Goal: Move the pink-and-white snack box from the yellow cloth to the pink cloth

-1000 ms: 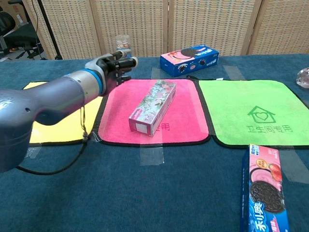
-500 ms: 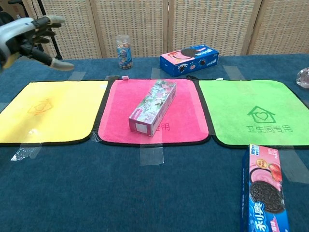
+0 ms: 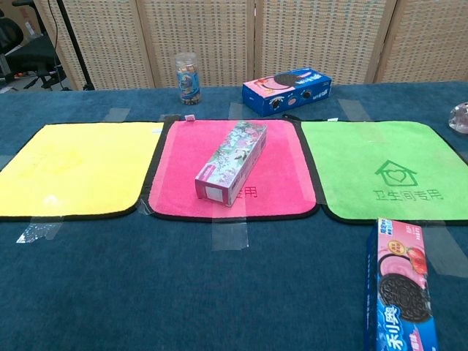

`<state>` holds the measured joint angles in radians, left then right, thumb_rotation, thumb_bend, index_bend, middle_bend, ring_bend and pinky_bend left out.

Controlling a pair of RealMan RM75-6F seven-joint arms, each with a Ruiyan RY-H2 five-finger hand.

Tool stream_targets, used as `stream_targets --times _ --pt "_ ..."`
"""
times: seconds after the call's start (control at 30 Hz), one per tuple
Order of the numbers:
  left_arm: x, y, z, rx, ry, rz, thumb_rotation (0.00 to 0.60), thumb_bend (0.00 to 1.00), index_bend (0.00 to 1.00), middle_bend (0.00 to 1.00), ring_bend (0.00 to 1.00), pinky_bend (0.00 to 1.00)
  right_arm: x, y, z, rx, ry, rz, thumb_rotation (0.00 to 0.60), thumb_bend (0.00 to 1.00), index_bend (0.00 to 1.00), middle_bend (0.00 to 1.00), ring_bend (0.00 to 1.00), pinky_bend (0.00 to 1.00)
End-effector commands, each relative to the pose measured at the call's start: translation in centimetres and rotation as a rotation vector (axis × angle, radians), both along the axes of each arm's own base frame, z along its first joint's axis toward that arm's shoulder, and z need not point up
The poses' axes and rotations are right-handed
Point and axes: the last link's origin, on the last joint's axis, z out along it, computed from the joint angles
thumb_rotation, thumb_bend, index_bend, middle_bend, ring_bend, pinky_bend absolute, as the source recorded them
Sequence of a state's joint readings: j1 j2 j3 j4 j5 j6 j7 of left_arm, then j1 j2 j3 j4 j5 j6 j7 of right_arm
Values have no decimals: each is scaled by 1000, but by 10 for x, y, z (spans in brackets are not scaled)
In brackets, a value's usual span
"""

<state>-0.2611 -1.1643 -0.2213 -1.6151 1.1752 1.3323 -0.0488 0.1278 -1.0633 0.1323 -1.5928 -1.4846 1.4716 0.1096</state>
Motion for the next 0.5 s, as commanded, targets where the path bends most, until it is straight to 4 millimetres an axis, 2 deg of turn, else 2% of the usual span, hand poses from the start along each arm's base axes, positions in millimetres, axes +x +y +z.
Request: stream_targets --times 0.03,0.17,0.27,0.33,0.4,0.47,0.5 --pt "-12 -17 7 -3 39 44 600 0 0 0 0 0 19 -12 -9 75 10 67 600 0 0 0 0 0" --pt "-13 -23 7 -11 64 46 600 0 0 0 0 0 47 -27 -23 200 -3 187 600 0 0 0 0 0" --pt "-9 -28 10 2 70 24 600 0 0 0 0 0 83 -45 -45 331 54 326 600 0 0 0 0 0" --pt "-8 -29 11 6 69 19 600 0 0 0 0 0 94 -51 -52 366 63 354 600 0 0 0 0 0" --pt "-7 -30 13 20 64 13 600 0 0 0 0 0 112 -60 -63 427 81 401 600 1 0 0 0 0" --pt "-7 -31 15 33 64 11 600 0 0 0 0 0 128 -68 -74 476 104 439 600 32 0 0 0 0" --pt "-7 -31 16 37 65 11 600 0 0 0 0 0 135 -71 -78 497 116 455 600 81 1 0 0 0"
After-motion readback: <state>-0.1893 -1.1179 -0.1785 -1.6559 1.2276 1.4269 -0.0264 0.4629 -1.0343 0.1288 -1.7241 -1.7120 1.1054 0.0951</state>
